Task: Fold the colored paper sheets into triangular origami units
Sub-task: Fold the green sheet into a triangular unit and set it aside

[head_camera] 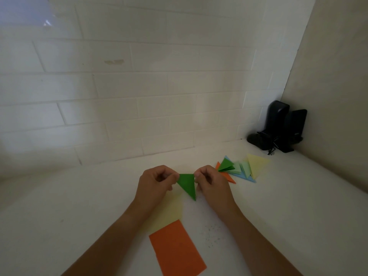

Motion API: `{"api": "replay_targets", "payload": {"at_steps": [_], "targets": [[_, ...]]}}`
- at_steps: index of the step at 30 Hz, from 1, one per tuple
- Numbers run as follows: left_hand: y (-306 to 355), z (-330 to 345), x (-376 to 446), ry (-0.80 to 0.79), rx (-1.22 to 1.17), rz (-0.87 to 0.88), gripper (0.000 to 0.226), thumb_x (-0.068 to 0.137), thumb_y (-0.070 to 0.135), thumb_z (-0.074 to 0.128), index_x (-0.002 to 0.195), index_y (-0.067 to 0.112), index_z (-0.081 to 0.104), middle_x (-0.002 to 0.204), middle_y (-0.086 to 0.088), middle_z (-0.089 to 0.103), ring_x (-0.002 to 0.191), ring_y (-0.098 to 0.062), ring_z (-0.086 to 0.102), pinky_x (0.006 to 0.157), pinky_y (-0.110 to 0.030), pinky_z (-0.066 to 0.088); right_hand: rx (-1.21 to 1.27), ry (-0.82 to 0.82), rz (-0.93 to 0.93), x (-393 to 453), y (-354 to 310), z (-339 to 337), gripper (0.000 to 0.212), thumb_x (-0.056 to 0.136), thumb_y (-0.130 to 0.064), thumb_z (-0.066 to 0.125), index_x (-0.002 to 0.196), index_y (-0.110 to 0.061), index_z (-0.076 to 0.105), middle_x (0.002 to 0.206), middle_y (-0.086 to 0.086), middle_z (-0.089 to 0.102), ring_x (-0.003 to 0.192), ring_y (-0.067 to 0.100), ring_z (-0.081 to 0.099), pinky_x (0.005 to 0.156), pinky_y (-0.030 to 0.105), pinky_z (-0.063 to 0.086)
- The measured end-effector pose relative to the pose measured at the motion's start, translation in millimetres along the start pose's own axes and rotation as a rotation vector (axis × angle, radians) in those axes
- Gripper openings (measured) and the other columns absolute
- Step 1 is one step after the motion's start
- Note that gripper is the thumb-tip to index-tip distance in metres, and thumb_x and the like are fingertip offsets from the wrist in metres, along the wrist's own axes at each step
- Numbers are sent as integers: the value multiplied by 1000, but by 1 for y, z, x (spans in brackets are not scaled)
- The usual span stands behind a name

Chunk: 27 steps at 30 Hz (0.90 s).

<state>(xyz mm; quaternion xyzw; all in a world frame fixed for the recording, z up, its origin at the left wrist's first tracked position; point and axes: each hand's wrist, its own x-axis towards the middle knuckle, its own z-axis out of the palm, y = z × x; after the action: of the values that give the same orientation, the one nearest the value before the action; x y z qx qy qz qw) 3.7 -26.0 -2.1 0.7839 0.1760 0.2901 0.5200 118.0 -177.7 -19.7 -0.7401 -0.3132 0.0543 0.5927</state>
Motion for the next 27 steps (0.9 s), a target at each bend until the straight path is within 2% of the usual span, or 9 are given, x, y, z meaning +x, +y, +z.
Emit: {"api": "replay_targets", "payload": {"at_steps": [4, 7, 13, 15, 17, 19, 21, 24, 27], "targets": [[-5, -1, 2, 76, -48, -41, 14, 94, 17, 74, 81, 13, 76, 63, -2, 70, 58, -6, 62, 60, -16, 47, 11, -74, 28, -1, -2, 1, 9, 101, -24, 62, 93, -20, 64, 76, 0, 66, 65, 6, 57, 63, 23, 48], [-6, 0, 2, 82, -83, -68, 14, 96, 17, 71, 85, 13, 78, 69, -4, 74, 62, -8, 67, 62, -17, 50, 47, -128, 23, -3, -2, 2, 13, 101, -14, 60, 108, -23, 55, 76, 2, 71, 64, 9, 60, 61, 28, 48], [-10, 2, 3, 57, 200, -6, 23, 98, 10, 62, 104, 29, 74, 97, 11, 70, 85, -3, 65, 74, -7, 44, 98, 178, 59, 0, 2, -4, 17, 101, -3, 52, 97, -19, 55, 77, 9, 65, 61, 8, 58, 60, 21, 45], [-11, 0, 5, 6, 337, -29, 27, 89, 10, 63, 98, 33, 73, 100, 9, 64, 92, -5, 60, 83, -16, 47, 102, 252, 121, 0, 4, -6, 17, 101, -5, 52, 104, -20, 59, 79, 4, 71, 63, 3, 62, 62, 21, 47], [-8, 0, 5, -91, 435, -112, 26, 76, 29, 58, 96, 40, 71, 105, 10, 58, 102, -12, 57, 96, -35, 49, 148, 288, 164, 1, 3, -6, 28, 99, -2, 50, 118, -20, 59, 96, 0, 71, 70, 0, 68, 63, 17, 51], [-7, 1, 2, -197, 525, -152, 39, 66, 39, 50, 101, 46, 65, 112, 13, 50, 115, -12, 46, 104, -36, 38, 178, 280, 173, 2, 1, -6, 42, 99, 1, 47, 132, -24, 54, 115, -6, 61, 79, 4, 73, 69, 18, 55], [-8, 2, -1, -255, 559, -133, 48, 66, 38, 49, 112, 45, 63, 119, 13, 46, 118, -8, 35, 100, -31, 26, 174, 262, 172, 2, 1, -5, 50, 99, 1, 47, 136, -31, 51, 118, -8, 57, 78, 8, 75, 76, 24, 58], [-11, 0, 1, -223, 508, -99, 43, 82, 23, 63, 122, 38, 61, 121, 9, 49, 120, -13, 41, 104, -37, 34, 102, 233, 113, 1, 2, -6, 32, 99, -4, 52, 118, -27, 64, 105, 0, 66, 73, 8, 72, 72, 28, 56], [-19, -2, 4, -125, 460, -53, 44, 87, 7, 73, 121, 30, 61, 113, 5, 56, 113, -19, 52, 101, -38, 46, -79, 15, -49, 0, 1, -2, 13, 97, -17, 66, 103, -27, 72, 102, -8, 68, 85, 4, 65, 75, 21, 51]]}}
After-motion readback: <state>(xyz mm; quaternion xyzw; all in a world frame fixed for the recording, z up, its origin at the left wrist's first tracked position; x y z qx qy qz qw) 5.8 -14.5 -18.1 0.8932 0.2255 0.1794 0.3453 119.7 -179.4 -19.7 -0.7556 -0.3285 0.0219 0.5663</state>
